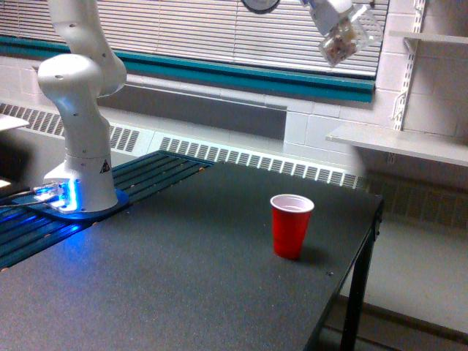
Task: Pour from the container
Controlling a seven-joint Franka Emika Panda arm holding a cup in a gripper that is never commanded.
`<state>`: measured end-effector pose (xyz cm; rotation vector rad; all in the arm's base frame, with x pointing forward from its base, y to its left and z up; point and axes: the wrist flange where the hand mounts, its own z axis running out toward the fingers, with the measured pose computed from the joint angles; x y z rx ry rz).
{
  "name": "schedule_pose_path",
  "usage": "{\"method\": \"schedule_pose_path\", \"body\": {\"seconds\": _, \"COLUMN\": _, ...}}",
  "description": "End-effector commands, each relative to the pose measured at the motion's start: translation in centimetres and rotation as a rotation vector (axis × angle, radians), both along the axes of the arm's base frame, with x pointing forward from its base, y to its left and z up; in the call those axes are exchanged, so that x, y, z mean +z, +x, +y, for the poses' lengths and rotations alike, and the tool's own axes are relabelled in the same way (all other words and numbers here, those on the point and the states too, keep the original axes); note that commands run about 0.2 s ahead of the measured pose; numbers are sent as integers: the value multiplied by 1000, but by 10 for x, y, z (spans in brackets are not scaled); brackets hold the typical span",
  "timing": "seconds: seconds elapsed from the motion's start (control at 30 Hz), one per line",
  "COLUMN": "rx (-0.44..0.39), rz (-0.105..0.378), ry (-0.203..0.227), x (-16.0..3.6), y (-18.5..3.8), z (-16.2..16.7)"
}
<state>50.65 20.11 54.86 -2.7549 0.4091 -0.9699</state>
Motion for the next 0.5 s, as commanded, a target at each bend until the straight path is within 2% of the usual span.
{"method": "schedule_pose_path", "body": {"seconds": 0.03, "rx": -66, "rz": 6, "ry": 10, "x": -11, "y": -9, "z": -30}}
{"method": "schedule_pose_path", "body": {"seconds": 0.33, "rx": -107, "rz": 46, "ry": -8, "x": -33, "y": -25, "z": -67}}
{"method": "schedule_pose_path", "body": {"seconds": 0.5, "rx": -120, "rz": 69, "ry": -3, "x": -45, "y": -34, "z": -86}}
